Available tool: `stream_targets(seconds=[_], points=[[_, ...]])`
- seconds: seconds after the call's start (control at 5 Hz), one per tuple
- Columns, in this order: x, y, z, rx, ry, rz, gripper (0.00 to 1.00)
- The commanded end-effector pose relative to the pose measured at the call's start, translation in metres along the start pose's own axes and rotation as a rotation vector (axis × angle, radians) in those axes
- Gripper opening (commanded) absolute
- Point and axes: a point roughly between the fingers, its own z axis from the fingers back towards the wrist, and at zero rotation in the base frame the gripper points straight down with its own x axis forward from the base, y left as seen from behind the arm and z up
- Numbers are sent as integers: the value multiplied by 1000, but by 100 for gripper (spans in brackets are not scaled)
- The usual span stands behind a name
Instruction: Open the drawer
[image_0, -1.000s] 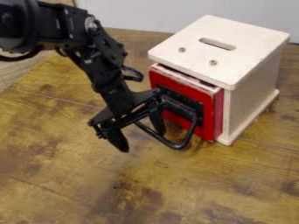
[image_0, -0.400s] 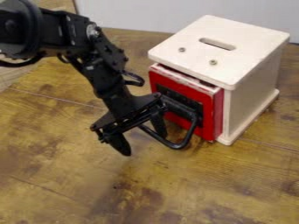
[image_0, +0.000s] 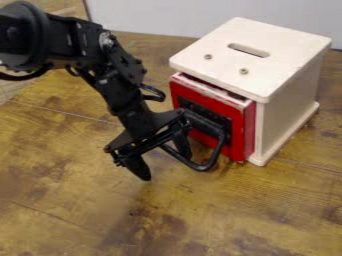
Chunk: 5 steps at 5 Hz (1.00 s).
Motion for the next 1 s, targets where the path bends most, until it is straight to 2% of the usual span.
stream_targets(seconds=[0.0, 0.8], points=[[-1, -6, 7, -11, -18, -4, 100], [2, -7, 8, 10, -29, 52, 100]])
